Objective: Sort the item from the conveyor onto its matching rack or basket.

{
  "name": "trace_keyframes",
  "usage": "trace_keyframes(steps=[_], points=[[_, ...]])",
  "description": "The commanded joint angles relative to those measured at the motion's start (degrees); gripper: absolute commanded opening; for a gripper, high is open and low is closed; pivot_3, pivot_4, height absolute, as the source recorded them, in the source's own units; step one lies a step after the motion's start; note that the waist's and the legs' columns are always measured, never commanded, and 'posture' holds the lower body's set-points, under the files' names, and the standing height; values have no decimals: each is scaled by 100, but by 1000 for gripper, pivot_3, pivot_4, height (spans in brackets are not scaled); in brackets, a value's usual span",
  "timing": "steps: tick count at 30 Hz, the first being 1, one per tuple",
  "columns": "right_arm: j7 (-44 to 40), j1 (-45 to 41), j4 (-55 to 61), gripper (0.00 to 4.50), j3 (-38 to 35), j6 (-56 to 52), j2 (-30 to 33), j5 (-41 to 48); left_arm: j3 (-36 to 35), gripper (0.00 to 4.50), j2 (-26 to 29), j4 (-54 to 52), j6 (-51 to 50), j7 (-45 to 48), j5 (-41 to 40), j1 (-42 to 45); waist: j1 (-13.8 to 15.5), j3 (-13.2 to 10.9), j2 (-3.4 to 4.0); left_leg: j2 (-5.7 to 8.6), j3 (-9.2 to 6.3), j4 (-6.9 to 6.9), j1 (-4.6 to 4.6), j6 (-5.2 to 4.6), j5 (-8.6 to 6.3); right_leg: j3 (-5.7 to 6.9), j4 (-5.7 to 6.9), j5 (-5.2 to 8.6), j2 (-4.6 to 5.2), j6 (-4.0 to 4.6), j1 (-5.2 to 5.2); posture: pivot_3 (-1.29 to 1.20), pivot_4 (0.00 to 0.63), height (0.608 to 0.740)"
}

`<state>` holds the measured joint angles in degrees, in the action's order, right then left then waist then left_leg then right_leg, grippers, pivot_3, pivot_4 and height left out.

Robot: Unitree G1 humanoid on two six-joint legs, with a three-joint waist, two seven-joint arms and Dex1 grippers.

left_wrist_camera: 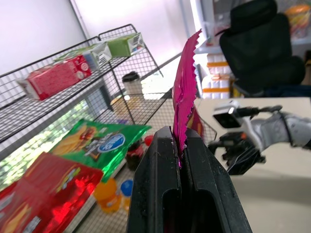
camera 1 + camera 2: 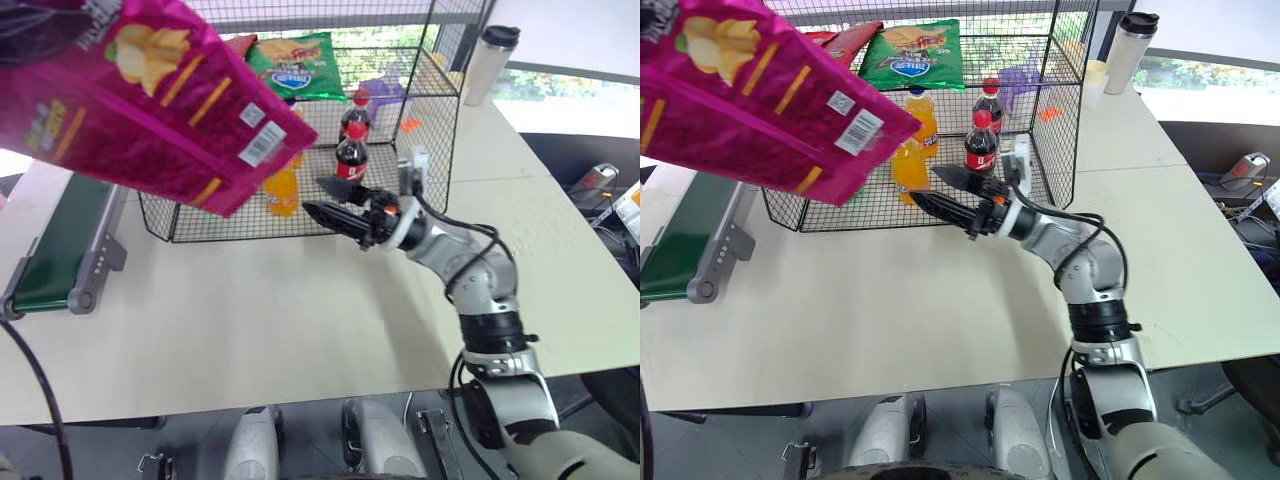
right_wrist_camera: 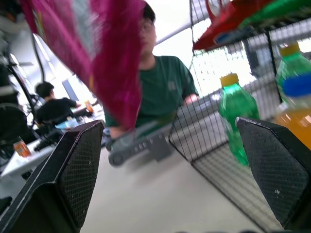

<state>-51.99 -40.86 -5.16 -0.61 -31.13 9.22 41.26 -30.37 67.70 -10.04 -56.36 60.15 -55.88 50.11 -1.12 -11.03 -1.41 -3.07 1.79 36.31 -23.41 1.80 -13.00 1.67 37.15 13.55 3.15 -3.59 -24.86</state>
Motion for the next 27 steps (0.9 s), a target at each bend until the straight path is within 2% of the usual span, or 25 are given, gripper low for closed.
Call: trace_keyframes(steps=[1,5,10,14,19,24,27], points=[[-144,-359,-166,4500,-67,339,-252,27,89,56,-119,74,253,-163,-137,255,8,0,0,0,0,-1,-1,0,0,0,-1,0,0,0,0,0,150,740],[-345,-658,-278,4500,-106,361,-541,257,305,56,-471,54,409,-331,-168,278,36,0,-1,1,0,1,-4,0,0,0,-3,-1,2,-1,2,0,150,740],[-354,-751,-246,4500,-94,314,-744,333,251,56,-739,-42,453,-537,-278,141,28,1,-1,1,-1,3,-3,2,1,1,1,-1,3,-1,2,0,150,740],[-262,-766,-301,2695,-123,342,-962,380,225,0,-856,-64,521,-663,-307,2,25,0,-1,1,-3,1,-3,2,1,1,1,-1,3,-1,2,0,150,740],[-174,-757,-284,81,-195,363,-1048,362,172,0,-845,-10,614,-729,-270,-155,20,0,-1,1,-3,0,-2,2,1,1,1,-1,3,0,1,0,150,740],[-82,-694,14,81,-233,244,-815,340,61,0,-807,133,734,-821,-167,-413,31,0,-1,1,-3,0,-2,2,1,1,0,-1,3,0,2,0,150,740],[100,-600,328,0,-284,210,-548,254,-21,880,-753,225,718,-874,-131,-643,33,0,-1,3,-3,1,-3,2,1,2,0,-1,6,0,2,0,150,740]])
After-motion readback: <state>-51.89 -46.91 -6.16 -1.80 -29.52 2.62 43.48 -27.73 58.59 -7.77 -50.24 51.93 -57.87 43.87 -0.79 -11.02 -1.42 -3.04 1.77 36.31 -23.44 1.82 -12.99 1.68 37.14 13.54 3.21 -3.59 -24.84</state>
